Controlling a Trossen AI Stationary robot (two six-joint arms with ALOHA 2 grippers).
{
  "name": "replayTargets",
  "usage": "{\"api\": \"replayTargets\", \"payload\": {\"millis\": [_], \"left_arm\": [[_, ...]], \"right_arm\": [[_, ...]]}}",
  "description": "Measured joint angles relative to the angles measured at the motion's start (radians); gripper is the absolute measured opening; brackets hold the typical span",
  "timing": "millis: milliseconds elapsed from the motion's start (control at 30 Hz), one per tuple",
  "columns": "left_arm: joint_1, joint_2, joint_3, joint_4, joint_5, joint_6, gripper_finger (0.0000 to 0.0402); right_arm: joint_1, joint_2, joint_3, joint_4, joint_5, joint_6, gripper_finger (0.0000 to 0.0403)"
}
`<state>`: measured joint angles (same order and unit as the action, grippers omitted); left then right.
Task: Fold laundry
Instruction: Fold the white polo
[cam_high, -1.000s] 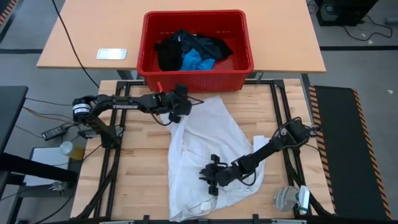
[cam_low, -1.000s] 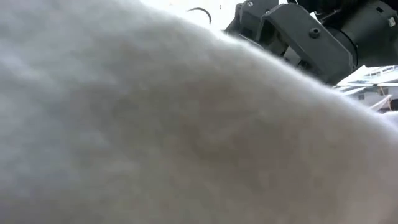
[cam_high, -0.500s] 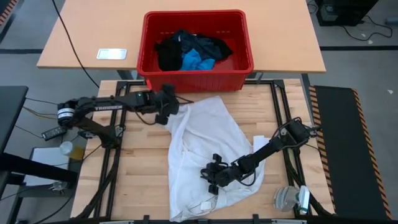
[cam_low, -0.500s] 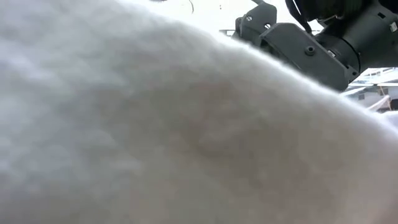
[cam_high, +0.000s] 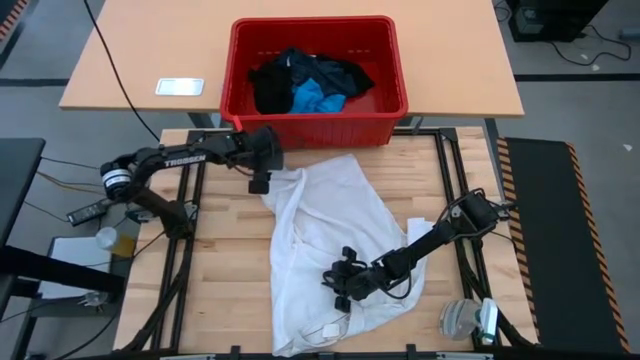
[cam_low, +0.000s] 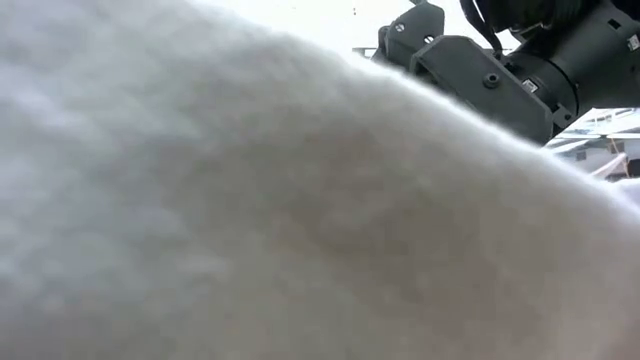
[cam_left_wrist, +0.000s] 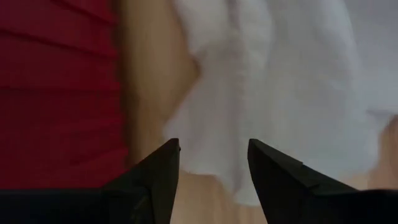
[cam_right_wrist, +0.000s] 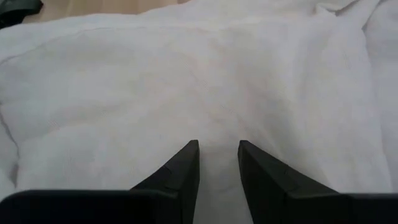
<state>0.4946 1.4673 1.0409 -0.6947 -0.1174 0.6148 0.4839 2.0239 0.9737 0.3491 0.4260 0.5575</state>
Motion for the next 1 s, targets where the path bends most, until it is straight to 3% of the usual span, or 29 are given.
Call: {"api": "replayTargets", "payload": {"millis": [233,333,467,567,633,767,1000], "left_arm": [[0.004,0.069,-0.001,-0.04,0.005,0.001,0.0192],[0.008,0.088,-0.001,-0.032,-0.051,0.002,0.0187],[0.009,0.103,-0.001,-0.009,-0.105,0.006,0.0134],[0.003,0.103,0.0,0.012,-0.113,0.034,0.0063],[-0.01,0.101,0.0,0.03,-0.171,0.049,0.0018],[-0.049,0.057,0.0,0.079,-0.298,0.114,0.001],[-0.129,-0.059,0.0,0.266,-0.445,0.39,0.0003]], "right_arm": [[0.0,0.0,0.0,0.003,0.003,-0.001,0.0121],[0.0,0.0,0.0,0.006,0.003,-0.002,0.0121],[0.0,0.0,0.0,0.007,0.002,0.006,0.0121],[0.0,0.0,0.0,-0.019,0.0,0.025,0.0121],[-0.001,0.003,0.0,-0.024,-0.018,0.027,0.0121],[0.0,0.003,0.002,-0.043,-0.09,0.036,0.0121],[0.031,-0.003,0.003,-0.045,-0.187,0.015,0.0121]]}}
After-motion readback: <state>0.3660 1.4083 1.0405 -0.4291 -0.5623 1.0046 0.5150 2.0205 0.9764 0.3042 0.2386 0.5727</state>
